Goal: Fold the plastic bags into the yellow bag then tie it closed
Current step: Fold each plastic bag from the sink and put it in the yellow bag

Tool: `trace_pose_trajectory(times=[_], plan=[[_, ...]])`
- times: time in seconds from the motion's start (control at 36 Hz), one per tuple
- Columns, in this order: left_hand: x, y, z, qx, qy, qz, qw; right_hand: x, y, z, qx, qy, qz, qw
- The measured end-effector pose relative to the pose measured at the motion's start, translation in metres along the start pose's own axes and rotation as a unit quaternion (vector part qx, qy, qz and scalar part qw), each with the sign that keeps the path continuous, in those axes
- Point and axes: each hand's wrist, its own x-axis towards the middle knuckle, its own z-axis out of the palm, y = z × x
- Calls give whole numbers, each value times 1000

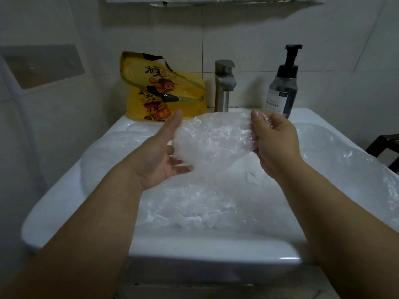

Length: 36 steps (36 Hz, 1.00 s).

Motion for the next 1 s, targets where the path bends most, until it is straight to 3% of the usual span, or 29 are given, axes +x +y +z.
trace_pose_trajectory(times=[0.11,0.25,0.39,0.44,0.53,0.61,0.69,0.75,0.83,1.0], plan=[[0,-2,4,18,34,33,999,1,-1,-1,10,-4,4,1000],[5,4,-5,-120,51,87,988,2,0,-3,34,-19,39,998],[9,4,-11,-164,44,126,977,-2,-7,-9,89,-167,102,977],[10,5,-11,-173,47,124,976,-3,-9,-11,60,-213,138,965],[11,7,-12,-242,55,132,960,-4,-9,-10,15,-230,175,957],[7,11,-16,-312,57,125,940,-7,-11,-5,102,-228,188,950],[5,2,-6,-199,0,2,980,-9,-10,3,187,-212,196,939],[4,-6,6,-136,-69,-71,986,-12,-8,7,213,-225,201,929],[3,-13,21,-71,-121,-82,987,-17,-5,12,210,-264,214,917],[21,-11,16,-207,52,55,975,-18,0,15,78,-265,201,940]])
